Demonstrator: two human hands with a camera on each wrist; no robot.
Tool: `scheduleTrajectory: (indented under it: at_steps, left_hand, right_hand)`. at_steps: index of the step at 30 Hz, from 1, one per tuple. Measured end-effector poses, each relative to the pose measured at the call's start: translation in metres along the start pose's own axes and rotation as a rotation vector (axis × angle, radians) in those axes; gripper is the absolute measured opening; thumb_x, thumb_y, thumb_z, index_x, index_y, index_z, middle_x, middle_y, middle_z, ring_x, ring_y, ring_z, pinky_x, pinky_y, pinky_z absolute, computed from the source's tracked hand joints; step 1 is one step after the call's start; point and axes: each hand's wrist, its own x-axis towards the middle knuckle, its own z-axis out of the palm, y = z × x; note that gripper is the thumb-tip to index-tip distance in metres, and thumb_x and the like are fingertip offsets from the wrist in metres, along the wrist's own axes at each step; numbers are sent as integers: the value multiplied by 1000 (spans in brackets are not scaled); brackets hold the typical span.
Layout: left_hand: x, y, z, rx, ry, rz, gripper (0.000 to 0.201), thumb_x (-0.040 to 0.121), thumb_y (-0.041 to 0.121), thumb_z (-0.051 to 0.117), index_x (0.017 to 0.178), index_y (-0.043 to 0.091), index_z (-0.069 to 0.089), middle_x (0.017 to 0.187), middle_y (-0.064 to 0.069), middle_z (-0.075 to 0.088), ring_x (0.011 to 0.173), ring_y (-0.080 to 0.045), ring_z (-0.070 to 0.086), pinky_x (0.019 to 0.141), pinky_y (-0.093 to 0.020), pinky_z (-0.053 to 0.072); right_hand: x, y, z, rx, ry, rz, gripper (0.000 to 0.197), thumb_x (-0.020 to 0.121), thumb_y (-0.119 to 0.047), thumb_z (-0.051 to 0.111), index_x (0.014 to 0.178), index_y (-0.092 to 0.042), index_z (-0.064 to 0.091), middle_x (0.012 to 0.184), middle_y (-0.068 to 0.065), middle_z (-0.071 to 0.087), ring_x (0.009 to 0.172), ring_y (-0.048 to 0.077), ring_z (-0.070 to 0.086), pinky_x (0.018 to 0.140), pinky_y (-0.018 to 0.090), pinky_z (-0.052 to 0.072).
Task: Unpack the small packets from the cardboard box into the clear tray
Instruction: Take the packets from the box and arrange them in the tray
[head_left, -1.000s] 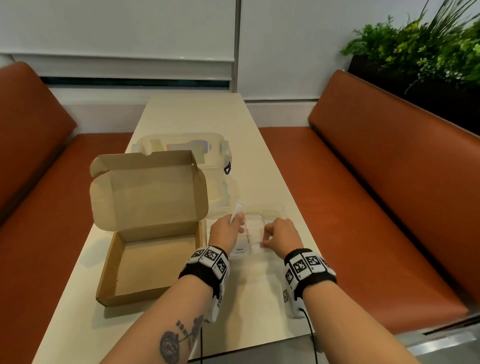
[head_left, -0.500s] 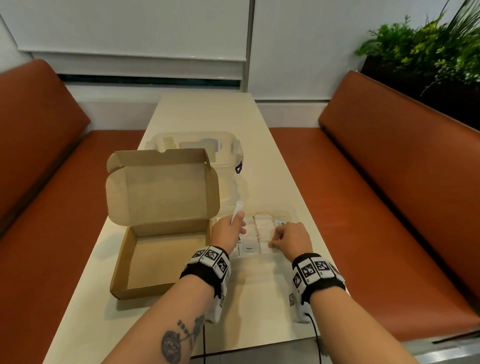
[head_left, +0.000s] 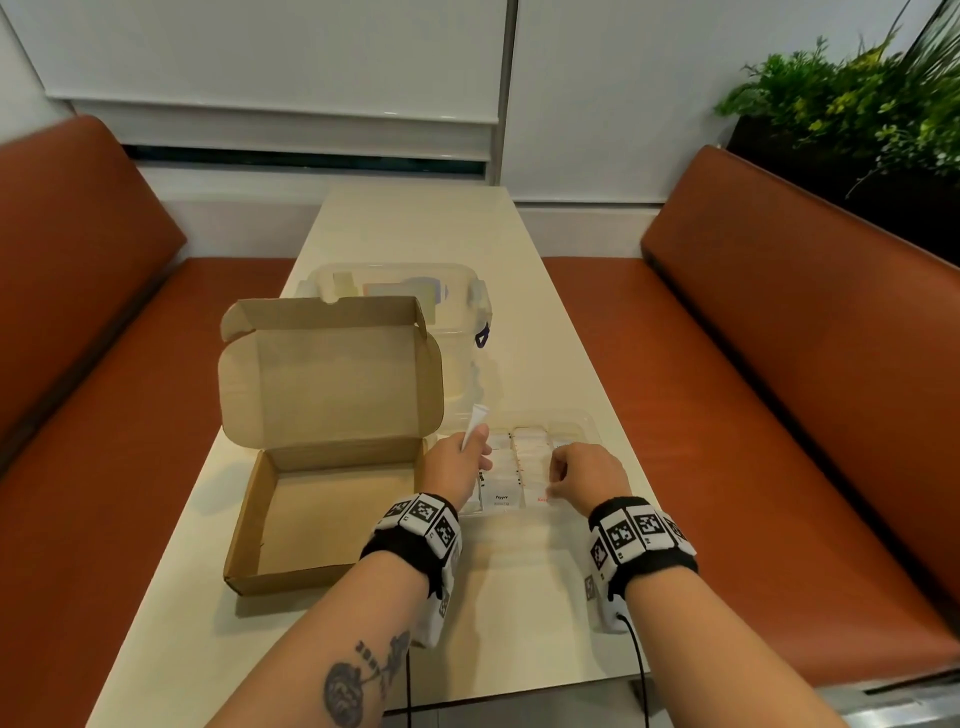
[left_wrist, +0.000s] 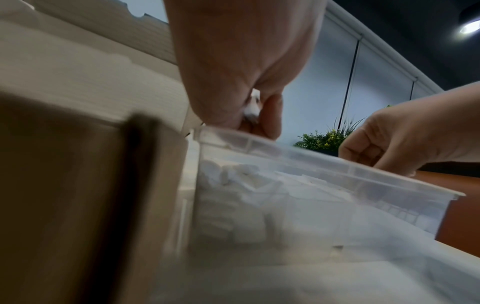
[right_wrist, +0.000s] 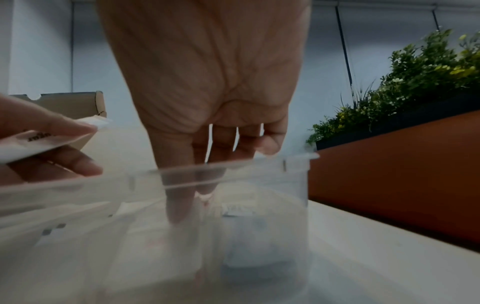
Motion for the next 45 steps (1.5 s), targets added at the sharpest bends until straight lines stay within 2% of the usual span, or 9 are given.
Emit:
scheduleTrajectory:
  at_steps: [8,13,18,24,30,32,38,42,45]
  left_hand:
    - [1,-1,1,-3,-3,19,39,95,48,47,70,22,62,70,2,68,53,-12,46,66,-31,37]
    - [2,-4,1,13,-3,19,40,95,49,46,69,23,62,70,3,68,53,-13,47,65,-32,38]
    - [2,-8,0,21,-4,19,41,94,50,46,69,23,63,70,3,68,52,-12,47,64,-31,38]
    - [0,-8,-1,36,-11,22,42,94,51,45,69,23,62,70,4,68,53,-12,47,65,-32,39]
    - [0,-7,-2,28,-13,15,42,94,52,45,69,23,62,70,4,68,52,-12,48,64,-31,40]
    - [0,-8,-2,17,-11,6,42,93,52,45,69,23,63,70,4,68,52,-12,48,64,-31,39]
    - [1,-6,-2,0,1,-10,43,93,53,46,69,22,63,68,4,68,52,-12,47,63,-31,38]
    - [-2,0,-4,-66,-20,-91,55,94,59,38,71,18,65,65,3,68,44,-11,42,48,-23,34]
    - [-5,8,-3,-234,-78,-173,60,99,53,29,74,13,67,60,0,63,36,-7,38,38,-18,28]
  right_hand:
    - [0,0,-1,3,-19,-19,18,77,-1,60,80,-18,55,91,3,67,87,23,63,73,30,50]
    - [1,1,5,-28,-42,-21,24,78,-2,62,67,-20,51,86,1,62,79,19,56,70,26,47]
    - [4,3,8,-70,-42,-52,10,81,-7,64,87,-13,68,97,3,66,90,21,62,78,26,51]
    - [3,4,8,-97,-3,-85,7,82,-13,66,82,-17,70,89,0,69,86,18,63,79,28,53]
    - [0,5,14,2,37,-59,38,78,-2,60,60,-23,33,75,-1,49,71,19,47,59,25,34]
    - [1,4,14,-3,30,-64,34,78,-1,59,61,-21,38,75,-1,51,72,18,48,58,24,35]
    - [3,5,14,7,-3,-49,12,80,-3,60,80,-12,68,88,3,68,86,19,63,76,25,49]
    - [3,3,13,19,-6,-54,7,80,-7,64,81,-14,65,90,2,65,83,19,60,69,25,46]
    - [3,-9,8,110,129,-72,3,84,-20,65,85,-18,64,90,-1,62,76,13,53,67,23,39]
